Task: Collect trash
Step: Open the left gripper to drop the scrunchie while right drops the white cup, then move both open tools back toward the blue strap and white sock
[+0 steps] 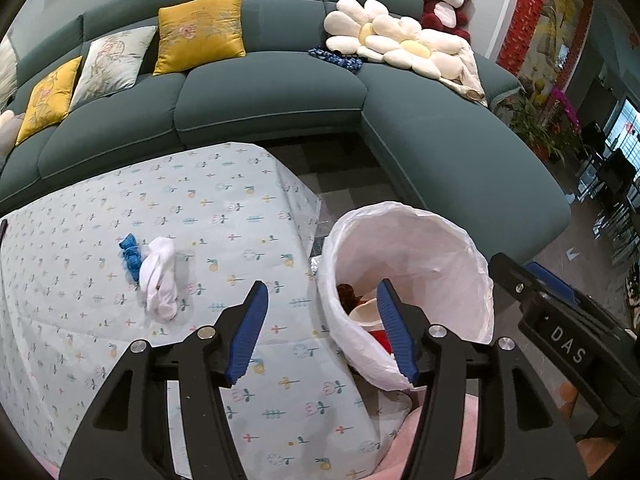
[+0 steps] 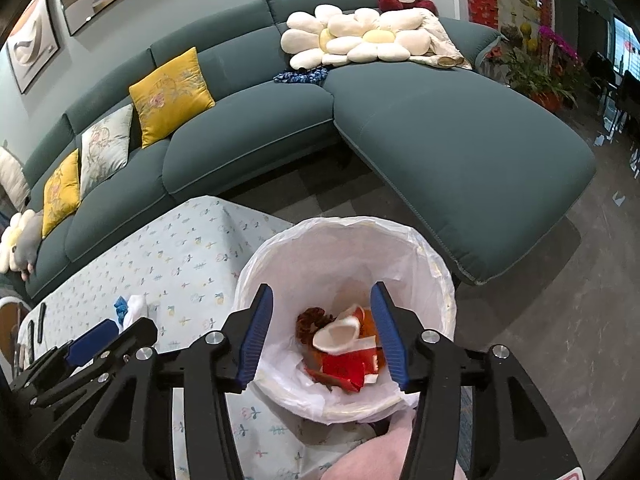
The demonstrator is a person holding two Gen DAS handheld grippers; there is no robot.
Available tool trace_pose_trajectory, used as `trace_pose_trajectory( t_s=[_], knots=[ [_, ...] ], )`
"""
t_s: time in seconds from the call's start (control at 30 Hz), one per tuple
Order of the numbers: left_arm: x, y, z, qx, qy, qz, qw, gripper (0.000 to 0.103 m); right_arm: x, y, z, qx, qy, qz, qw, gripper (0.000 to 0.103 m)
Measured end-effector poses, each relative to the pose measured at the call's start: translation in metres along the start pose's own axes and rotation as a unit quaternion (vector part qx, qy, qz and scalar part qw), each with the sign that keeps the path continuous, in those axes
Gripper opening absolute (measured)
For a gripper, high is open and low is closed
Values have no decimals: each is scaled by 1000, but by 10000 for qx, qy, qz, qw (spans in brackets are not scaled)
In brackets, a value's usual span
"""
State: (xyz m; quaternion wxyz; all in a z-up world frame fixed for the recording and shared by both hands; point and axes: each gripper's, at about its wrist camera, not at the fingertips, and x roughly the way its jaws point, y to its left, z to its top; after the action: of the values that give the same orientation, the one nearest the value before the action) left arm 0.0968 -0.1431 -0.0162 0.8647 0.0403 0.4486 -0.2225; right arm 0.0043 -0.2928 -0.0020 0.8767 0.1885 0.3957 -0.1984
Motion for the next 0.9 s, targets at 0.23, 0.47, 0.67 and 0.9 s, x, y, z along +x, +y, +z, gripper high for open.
trace_pose_trajectory(
  t_s=[0.23,0.47,0.67,0.9],
  knots=[
    [-8,21,-3,-145,-45,96,9998,54,-6,27,-6,-237,-22,40,9997,61],
    [-16,43,-6,-320,-111,181,9993,55,-5,51,-12,-431,45,82,9990,63],
    [-20,69,-13,-527,-141,297,9981,58,-4,70,-19,-616,109,129,9980,69],
    [-22,105,-21,-774,-119,500,9957,58,0,98,-28,-830,143,151,9963,74]
  ],
)
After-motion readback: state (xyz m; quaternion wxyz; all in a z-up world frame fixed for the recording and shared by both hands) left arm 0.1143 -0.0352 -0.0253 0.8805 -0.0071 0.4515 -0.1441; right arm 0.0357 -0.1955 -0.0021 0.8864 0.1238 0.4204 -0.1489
